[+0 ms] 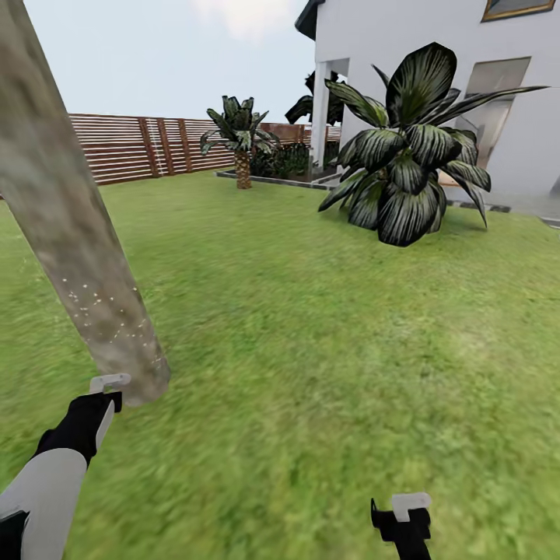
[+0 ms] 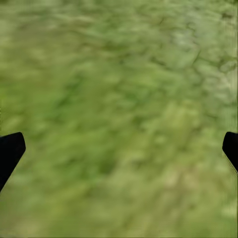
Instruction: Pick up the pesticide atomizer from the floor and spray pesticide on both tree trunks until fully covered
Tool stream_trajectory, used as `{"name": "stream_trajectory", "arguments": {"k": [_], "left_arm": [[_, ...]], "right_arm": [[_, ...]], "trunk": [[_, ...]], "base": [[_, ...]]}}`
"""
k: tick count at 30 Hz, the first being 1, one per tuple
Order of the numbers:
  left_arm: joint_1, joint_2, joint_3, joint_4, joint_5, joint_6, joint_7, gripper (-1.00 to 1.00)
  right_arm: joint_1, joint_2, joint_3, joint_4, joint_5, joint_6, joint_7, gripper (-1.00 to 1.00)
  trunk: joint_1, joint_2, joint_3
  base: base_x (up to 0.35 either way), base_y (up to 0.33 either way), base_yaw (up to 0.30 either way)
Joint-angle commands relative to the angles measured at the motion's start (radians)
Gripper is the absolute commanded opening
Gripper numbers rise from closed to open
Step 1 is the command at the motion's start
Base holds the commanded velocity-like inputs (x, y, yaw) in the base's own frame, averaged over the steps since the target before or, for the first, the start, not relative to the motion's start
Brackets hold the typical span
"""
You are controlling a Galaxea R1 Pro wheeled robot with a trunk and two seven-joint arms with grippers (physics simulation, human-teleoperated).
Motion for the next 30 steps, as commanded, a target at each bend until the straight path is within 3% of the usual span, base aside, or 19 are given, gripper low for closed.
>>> {"name": "stream_trajectory", "arguments": {"k": [1, 8, 18, 30], "left_arm": [[-0.001, 0.0, 0.002, -0.001, -0.004, 0.004, 0.0, -1.0], [-0.001, 0.009, 0.006, -0.001, -0.004, 0.004, 0.002, -1.0], [-0.001, 0.007, 0.006, 0.004, -0.003, 0.005, 0.002, -1.0], [-0.001, -0.001, 0.006, 0.005, -0.004, 0.003, 0.001, -1.0]], "right_arm": [[0.0, 0.0, 0.002, 0.001, 0.01, 0.0, -0.009, 1.0], [0.0, 0.0, 0.002, 0.001, 0.011, 0.0, -0.009, 1.0], [0.0, 0.001, 0.002, 0.001, 0.011, 0.0, -0.009, 1.0], [0.0, 0.001, 0.002, 0.001, 0.011, 0.0, -0.009, 1.0]], "trunk": [[0.0, 0.0, -0.001], [0.0, 0.0, -0.001], [0.0, 0.0, -0.001], [0.0, 0.0, -0.001]], "base": [[0.28, -0.157, 0.272], [0.237, -0.16, 0.276], [0.021, -0.024, 0.272], [0.0, -0.255, 0.02]]}}
